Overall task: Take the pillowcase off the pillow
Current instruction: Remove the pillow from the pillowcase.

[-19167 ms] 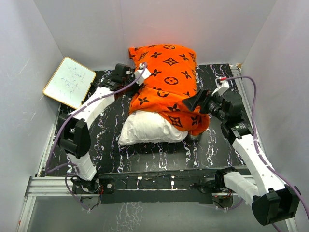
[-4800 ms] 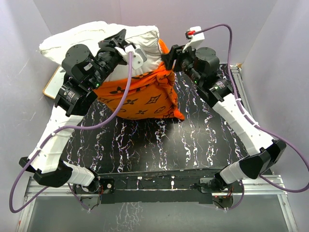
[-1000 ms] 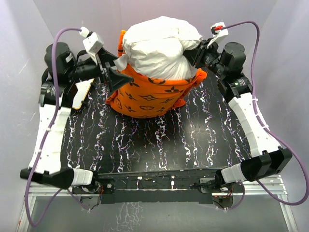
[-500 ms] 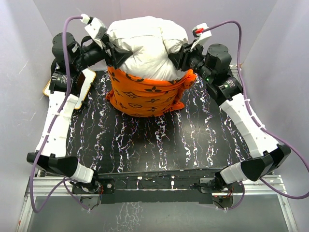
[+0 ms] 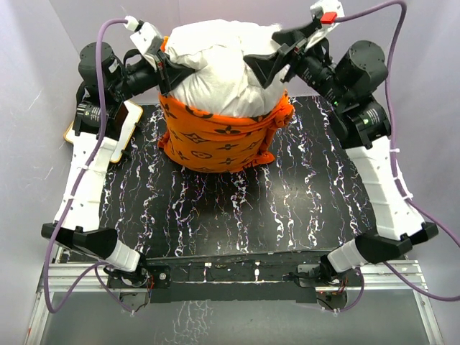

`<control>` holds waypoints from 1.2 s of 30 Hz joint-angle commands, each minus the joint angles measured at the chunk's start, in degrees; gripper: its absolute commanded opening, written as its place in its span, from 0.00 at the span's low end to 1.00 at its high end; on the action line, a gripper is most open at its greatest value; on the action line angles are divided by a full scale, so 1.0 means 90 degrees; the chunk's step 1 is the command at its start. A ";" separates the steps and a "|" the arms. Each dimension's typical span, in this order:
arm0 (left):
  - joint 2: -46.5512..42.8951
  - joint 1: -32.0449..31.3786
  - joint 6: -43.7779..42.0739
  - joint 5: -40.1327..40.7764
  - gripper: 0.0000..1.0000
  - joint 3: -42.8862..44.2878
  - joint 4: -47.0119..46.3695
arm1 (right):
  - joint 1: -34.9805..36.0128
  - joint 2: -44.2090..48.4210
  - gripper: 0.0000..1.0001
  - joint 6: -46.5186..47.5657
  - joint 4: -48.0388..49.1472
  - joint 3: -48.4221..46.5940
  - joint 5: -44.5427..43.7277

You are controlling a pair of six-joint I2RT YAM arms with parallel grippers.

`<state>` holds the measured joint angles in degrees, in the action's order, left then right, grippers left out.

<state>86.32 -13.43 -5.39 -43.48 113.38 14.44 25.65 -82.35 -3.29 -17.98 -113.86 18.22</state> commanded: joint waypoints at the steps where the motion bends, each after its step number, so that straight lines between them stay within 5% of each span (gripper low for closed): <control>1: -0.0209 -0.0684 -0.0287 -0.0313 0.00 0.0343 0.0528 | 0.0331 -0.0711 0.98 0.0246 0.0515 -0.1253 0.1532; 7: -0.0120 -0.1559 -0.0795 0.0062 0.00 0.0613 0.1393 | 0.0667 -0.1015 0.98 0.0870 0.0206 -0.1354 0.2004; 23: -0.0005 -0.1597 -0.1381 0.0242 0.00 0.1325 0.1830 | 0.0658 0.0292 0.98 0.2703 -0.1842 0.0900 0.2949; 32: 0.0027 -0.1598 -0.0855 0.0051 0.00 0.1533 0.1656 | 0.0752 -0.0367 0.99 0.2883 -0.2333 0.0523 0.1818; 34: 0.0029 -0.1603 -0.0649 0.0065 0.00 0.1570 0.1572 | 0.0763 -0.0565 0.88 0.2723 -0.2096 0.0703 0.1281; 36: 0.0016 -0.1603 -0.0524 0.0136 0.17 0.1598 0.1556 | 0.0754 -0.0805 0.60 0.2476 -0.1788 0.0891 0.0636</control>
<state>87.81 -28.12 -13.69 -42.33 123.72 36.05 32.14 -84.16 23.51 -31.22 -109.62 35.38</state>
